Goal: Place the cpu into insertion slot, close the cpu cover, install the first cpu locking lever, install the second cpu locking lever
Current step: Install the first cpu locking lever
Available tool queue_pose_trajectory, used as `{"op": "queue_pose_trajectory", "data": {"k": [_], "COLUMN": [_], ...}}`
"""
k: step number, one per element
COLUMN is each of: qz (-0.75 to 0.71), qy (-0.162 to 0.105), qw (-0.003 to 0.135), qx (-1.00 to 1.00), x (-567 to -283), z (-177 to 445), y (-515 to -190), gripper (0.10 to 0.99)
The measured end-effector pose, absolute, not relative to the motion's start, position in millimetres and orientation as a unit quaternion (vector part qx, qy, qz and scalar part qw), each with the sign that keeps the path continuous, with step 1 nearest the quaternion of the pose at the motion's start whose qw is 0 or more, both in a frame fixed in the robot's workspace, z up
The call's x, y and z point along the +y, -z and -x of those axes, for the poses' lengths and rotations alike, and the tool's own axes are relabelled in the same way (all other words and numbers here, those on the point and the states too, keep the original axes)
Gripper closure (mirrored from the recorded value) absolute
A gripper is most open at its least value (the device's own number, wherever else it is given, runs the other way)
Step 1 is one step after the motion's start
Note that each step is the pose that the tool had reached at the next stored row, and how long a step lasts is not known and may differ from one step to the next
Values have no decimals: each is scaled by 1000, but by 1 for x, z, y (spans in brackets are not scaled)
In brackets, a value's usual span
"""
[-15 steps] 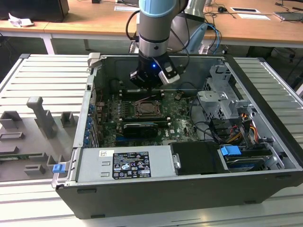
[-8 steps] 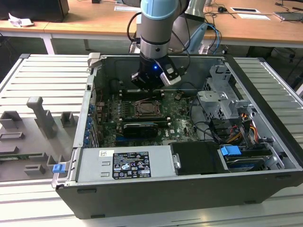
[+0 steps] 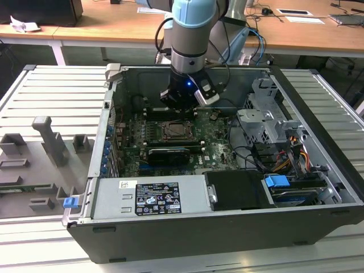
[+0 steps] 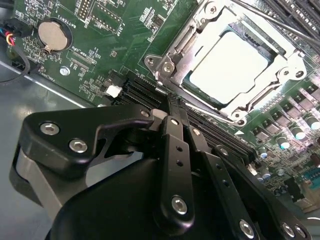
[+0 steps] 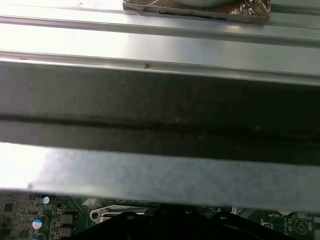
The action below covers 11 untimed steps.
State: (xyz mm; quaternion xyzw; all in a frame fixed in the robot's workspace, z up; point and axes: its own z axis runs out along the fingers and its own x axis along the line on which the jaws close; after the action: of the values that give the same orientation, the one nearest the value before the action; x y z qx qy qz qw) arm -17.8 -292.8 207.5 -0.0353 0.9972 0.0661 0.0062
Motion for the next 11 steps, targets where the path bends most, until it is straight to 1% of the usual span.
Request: {"op": "queue_pose_trajectory", "data": {"k": [11], "qz": [35], "qy": [-61], "qw": [6], "qx": [997], "x": [-293], "z": [17], "y": [-202], "gripper": [980]}}
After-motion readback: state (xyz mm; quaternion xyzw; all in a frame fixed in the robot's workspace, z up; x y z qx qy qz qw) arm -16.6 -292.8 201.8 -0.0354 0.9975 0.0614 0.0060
